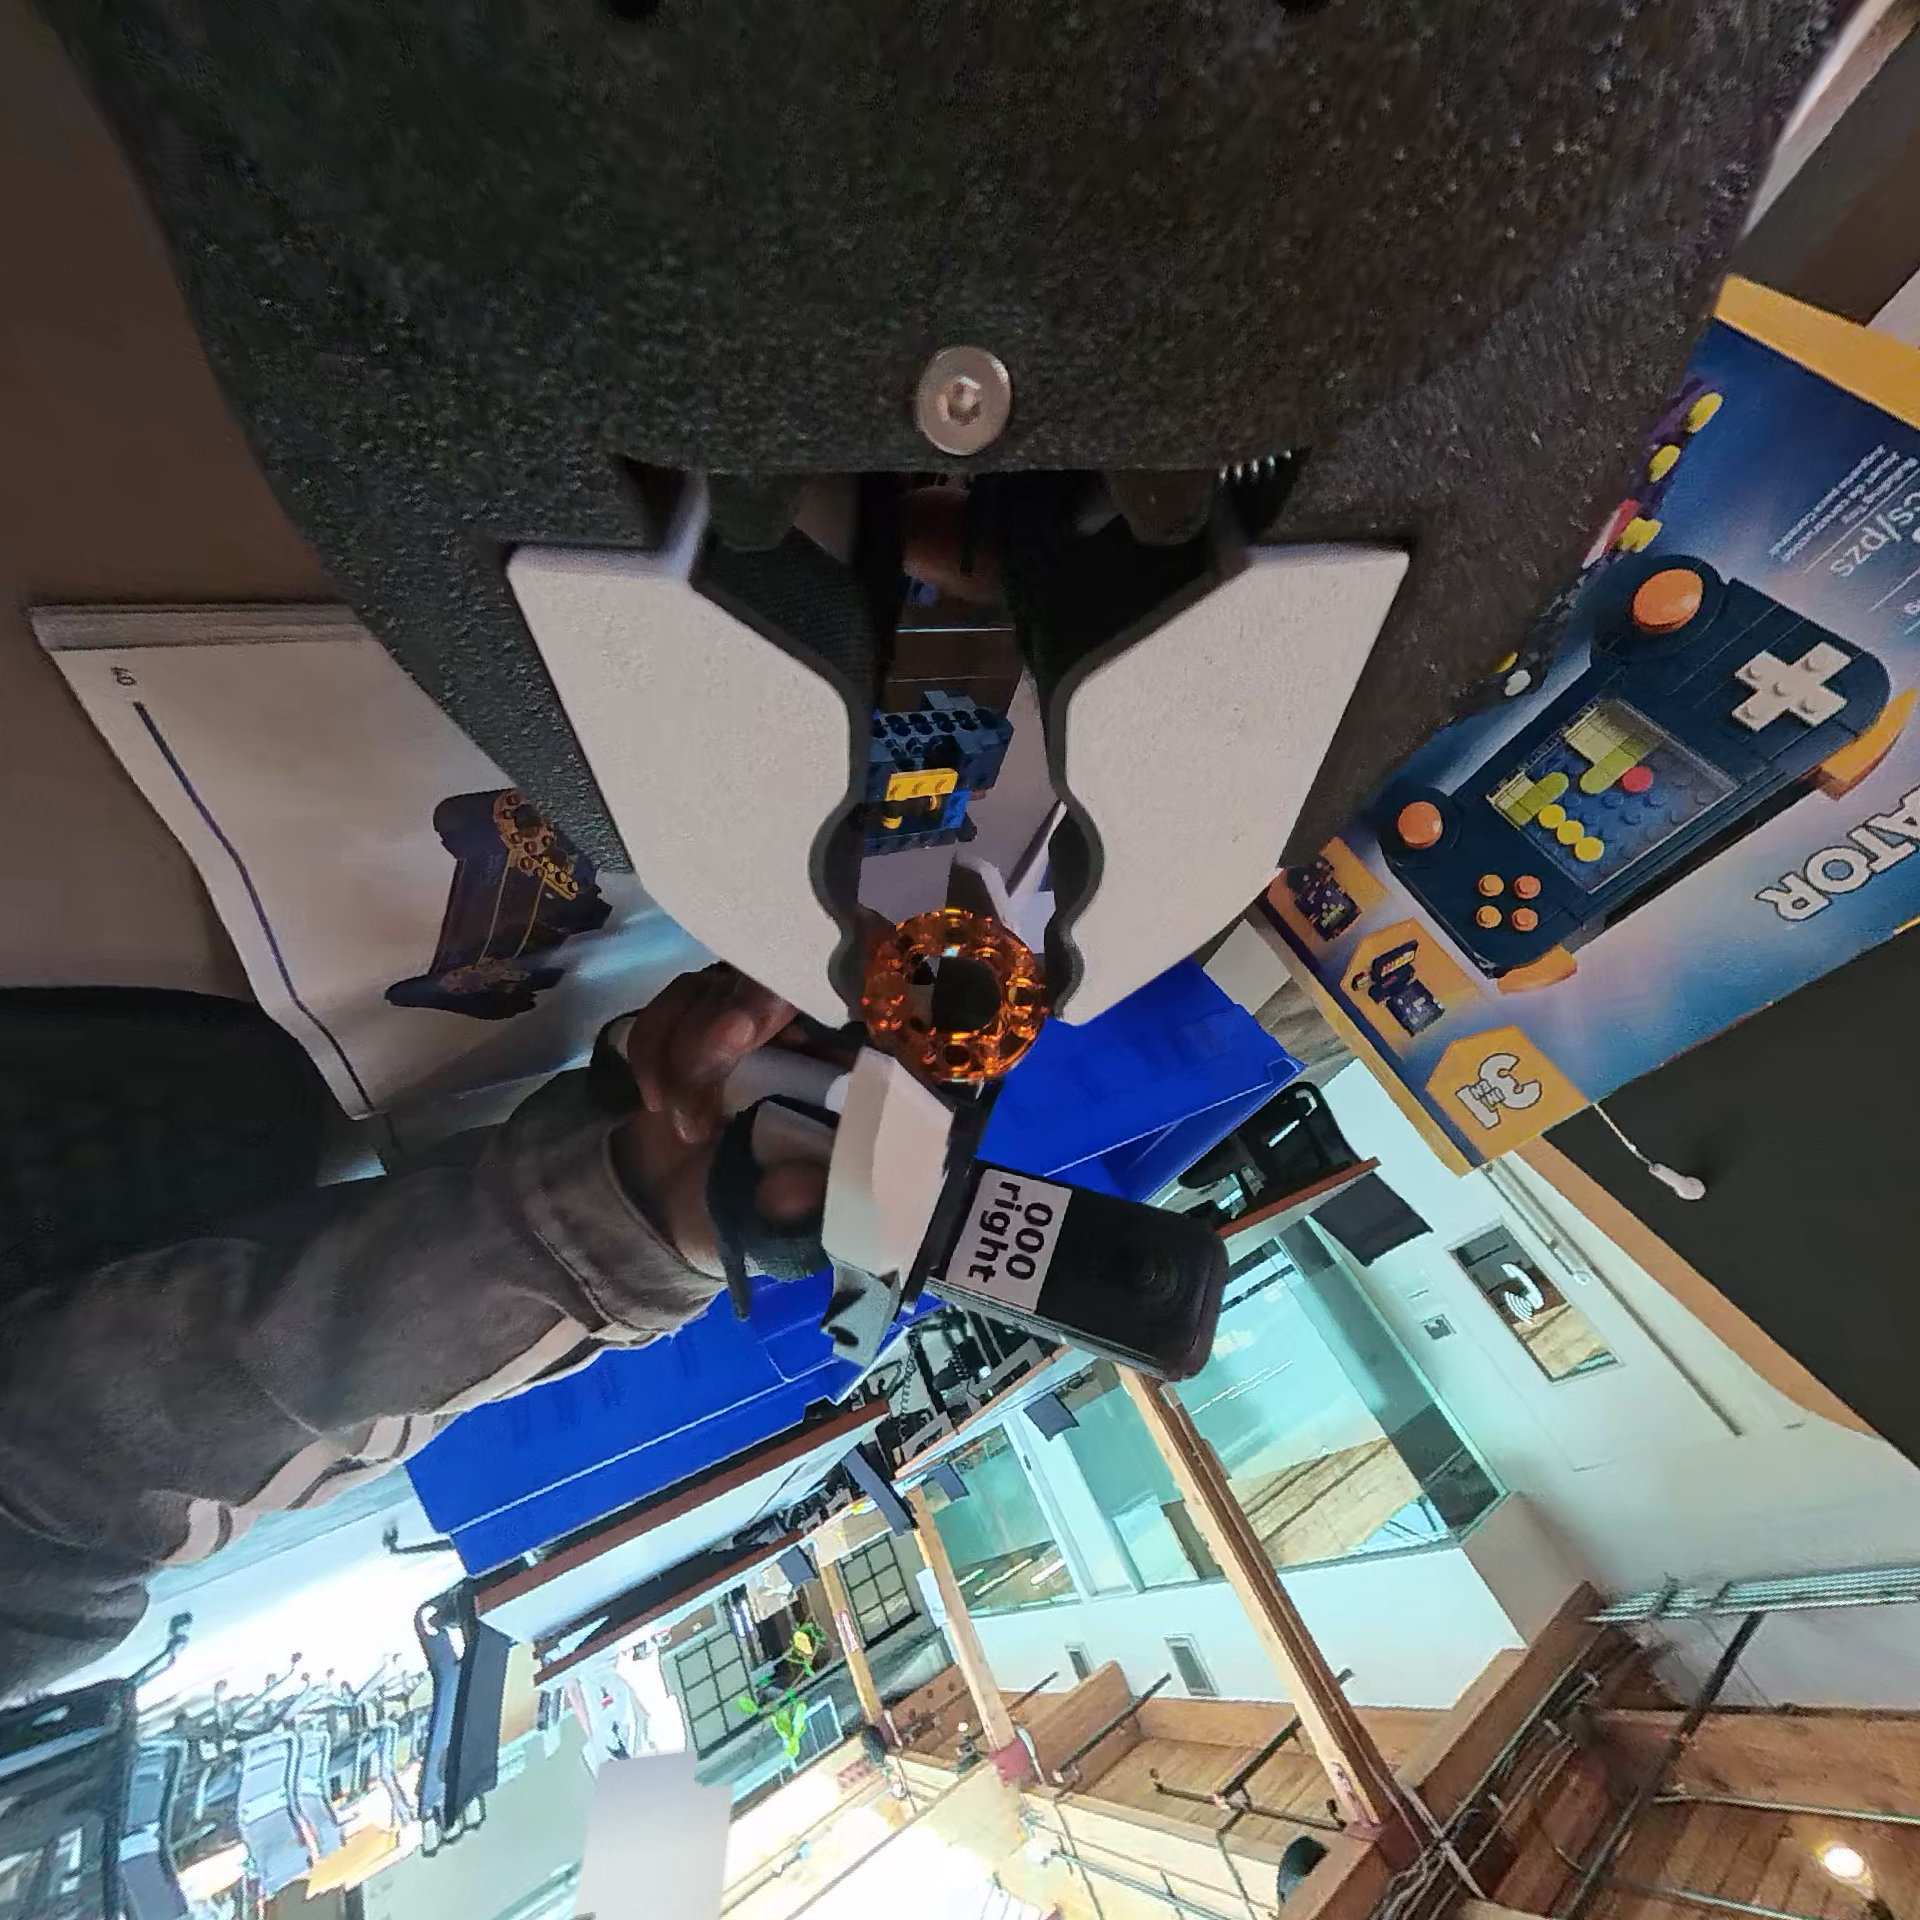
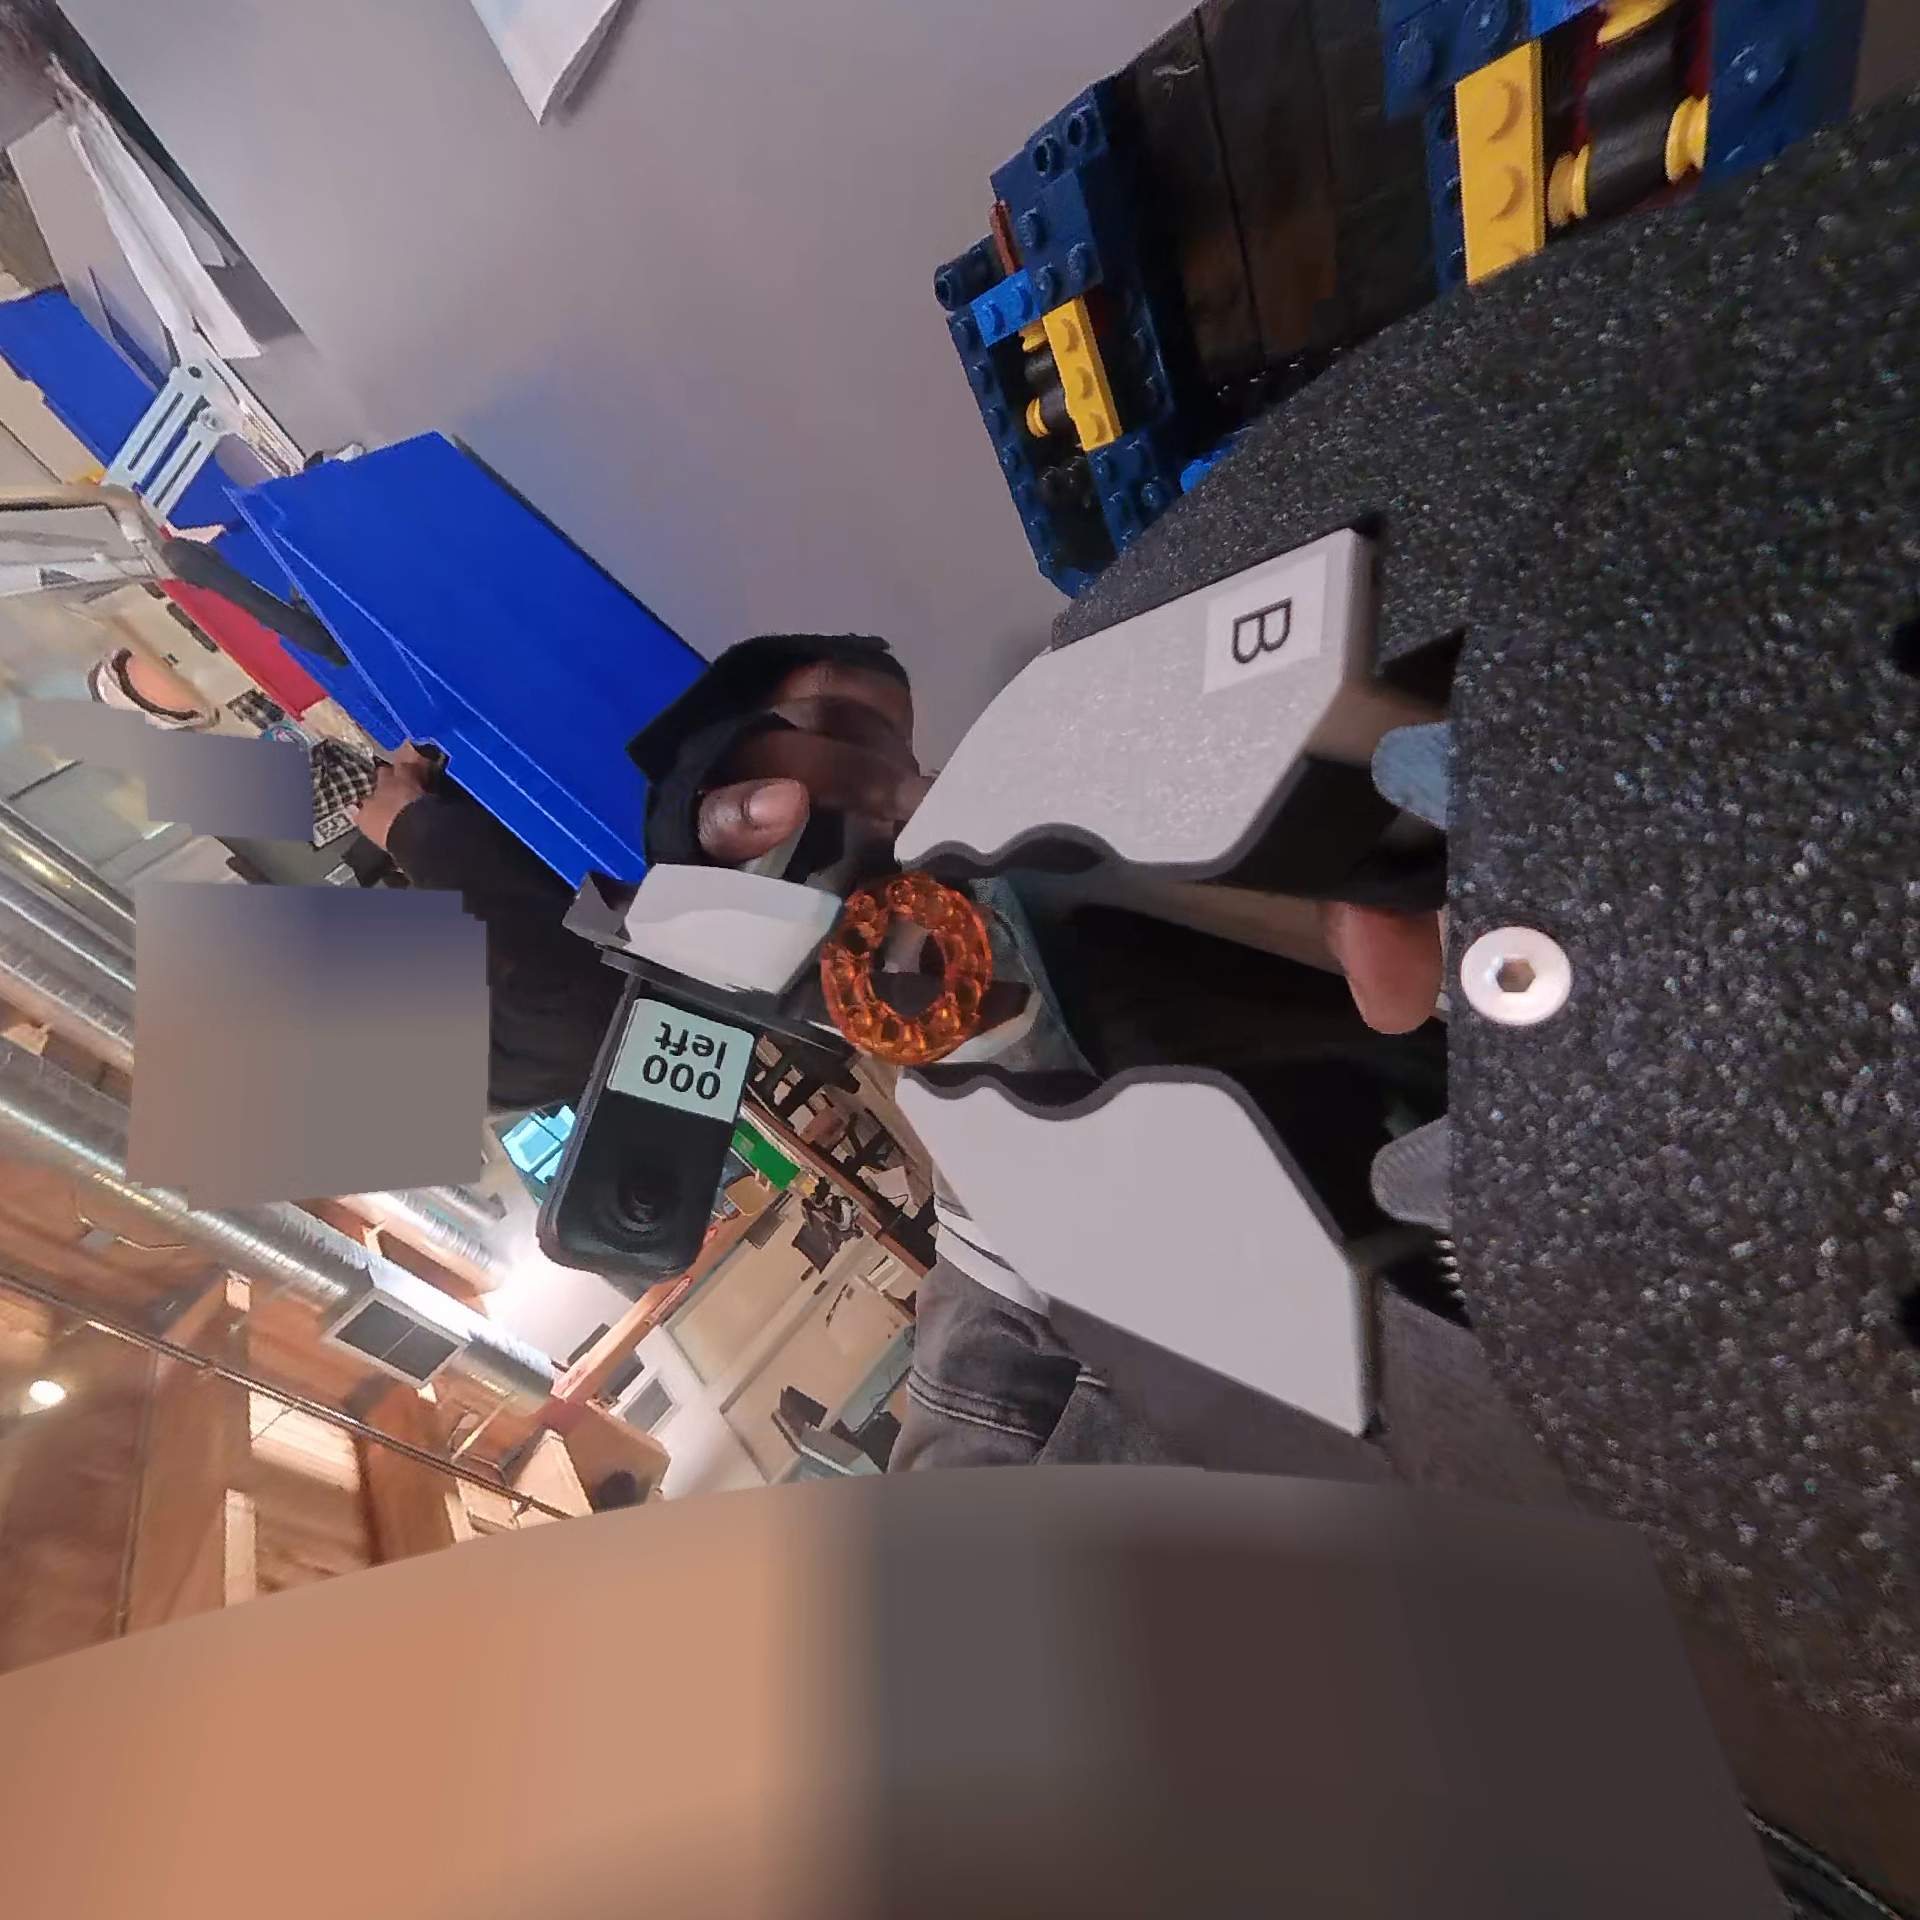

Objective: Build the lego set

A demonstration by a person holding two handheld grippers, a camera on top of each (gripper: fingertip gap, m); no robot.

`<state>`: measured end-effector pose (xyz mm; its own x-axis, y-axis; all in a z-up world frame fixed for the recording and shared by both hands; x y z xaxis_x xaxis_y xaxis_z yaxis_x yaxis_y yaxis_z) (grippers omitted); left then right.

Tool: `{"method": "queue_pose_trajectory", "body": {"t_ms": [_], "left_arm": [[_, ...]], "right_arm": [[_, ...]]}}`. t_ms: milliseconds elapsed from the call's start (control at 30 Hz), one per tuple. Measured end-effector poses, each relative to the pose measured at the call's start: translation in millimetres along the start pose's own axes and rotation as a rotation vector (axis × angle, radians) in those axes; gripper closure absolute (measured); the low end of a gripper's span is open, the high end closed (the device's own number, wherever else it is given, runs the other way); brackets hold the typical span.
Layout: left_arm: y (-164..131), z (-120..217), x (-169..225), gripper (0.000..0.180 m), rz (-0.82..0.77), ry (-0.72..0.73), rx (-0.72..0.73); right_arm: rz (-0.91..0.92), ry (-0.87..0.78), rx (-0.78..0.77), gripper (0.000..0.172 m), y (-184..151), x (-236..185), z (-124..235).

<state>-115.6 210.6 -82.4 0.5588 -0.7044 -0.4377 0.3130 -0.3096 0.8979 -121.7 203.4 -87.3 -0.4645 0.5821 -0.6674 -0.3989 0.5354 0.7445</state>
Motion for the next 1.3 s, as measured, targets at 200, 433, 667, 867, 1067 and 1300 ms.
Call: {"method": "queue_pose_trajectory", "body": {"t_ms": [200,433,667,867,1067,1300], "left_arm": [[-8.1,8.3,1.0,0.148,-0.112,-0.043,-0.137],[-49.9,43.8,-4.8,0.148,-0.155,-0.323,-0.607],[-90.8,42.0,5.1,0.148,-0.344,-0.63,-0.974],[-97.0,32.0,5.6,0.148,-0.456,-0.779,-1.032],[-100.3,25.3,4.2,0.148,-0.514,-0.868,-1.025],[-104.1,23.1,10.0,0.148,-0.553,-0.957,-1.05]], "right_arm": [[0.146,-0.079,-0.137,0.13,-9.9,1.7,8.4],[0.616,-0.571,-0.569,0.126,-38.7,51.9,42.6],[0.752,-0.62,-0.702,0.126,-58.4,66.5,37.3],[0.73,-0.609,-0.669,0.128,-57.4,68.9,39.2],[0.723,-0.603,-0.678,0.13,-61.1,72.1,39.4],[0.719,-0.603,-0.675,0.131,-61.4,72.7,39.3]]}}
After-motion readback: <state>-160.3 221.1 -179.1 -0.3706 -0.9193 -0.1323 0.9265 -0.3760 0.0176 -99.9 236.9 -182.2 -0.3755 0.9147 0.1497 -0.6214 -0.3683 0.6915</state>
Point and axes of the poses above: each gripper's, where its closed fingertips meet, z back along the fingers, y out of its top, x = y × z across the jaws, the point moved 1 cm from there along z, back along the fingers, and after that the axes turned 4 degrees about -x, right-handed, at the moved point
